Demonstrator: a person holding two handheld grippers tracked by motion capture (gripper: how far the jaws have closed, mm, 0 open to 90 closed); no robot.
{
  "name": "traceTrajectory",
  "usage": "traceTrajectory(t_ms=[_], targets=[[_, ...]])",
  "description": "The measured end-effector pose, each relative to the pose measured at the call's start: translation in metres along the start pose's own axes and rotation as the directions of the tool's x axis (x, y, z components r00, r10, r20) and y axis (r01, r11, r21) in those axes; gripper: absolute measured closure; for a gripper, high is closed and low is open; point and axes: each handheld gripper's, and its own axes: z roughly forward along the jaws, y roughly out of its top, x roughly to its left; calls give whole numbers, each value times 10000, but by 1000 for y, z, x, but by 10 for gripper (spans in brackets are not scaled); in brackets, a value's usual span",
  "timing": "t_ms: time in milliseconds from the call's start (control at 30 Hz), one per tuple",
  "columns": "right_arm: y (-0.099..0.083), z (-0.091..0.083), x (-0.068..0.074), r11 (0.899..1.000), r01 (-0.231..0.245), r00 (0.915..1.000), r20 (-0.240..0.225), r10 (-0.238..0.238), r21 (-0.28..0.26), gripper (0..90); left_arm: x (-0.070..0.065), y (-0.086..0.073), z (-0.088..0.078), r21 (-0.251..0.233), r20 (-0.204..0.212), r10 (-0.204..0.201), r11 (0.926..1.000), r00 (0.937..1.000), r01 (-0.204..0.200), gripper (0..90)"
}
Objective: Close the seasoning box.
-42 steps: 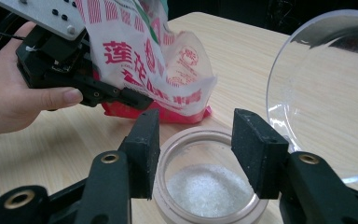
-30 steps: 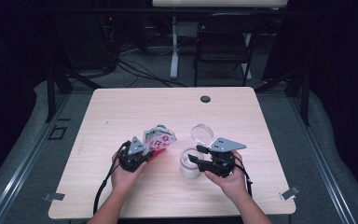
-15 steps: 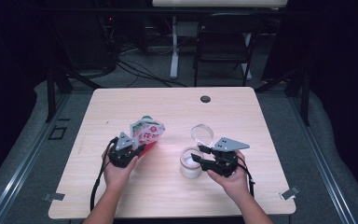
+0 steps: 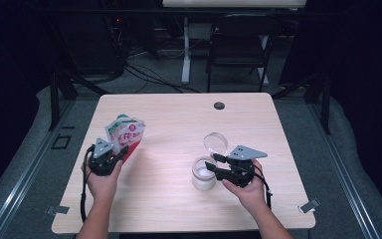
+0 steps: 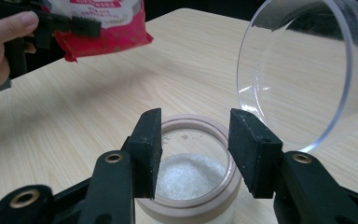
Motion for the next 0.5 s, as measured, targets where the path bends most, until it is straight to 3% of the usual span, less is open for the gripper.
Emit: traceTrajectory(t_ms=[167, 267, 500], targets=[[0, 2, 0, 10000, 37, 10000, -11, -37, 71, 545, 16, -7, -5, -71, -380, -578, 9983, 9976, 575, 819], [0, 4, 1, 9999, 75, 10000, 9, -75, 88, 539, 31, -16, -5, -86, -421, -1360, 9907, 9898, 1358, 819], [1, 7, 1, 9999, 105, 9999, 35, -105, 88, 539, 43, -24, -8, 96, -752, -1755, 9842, 9816, 1767, 819]])
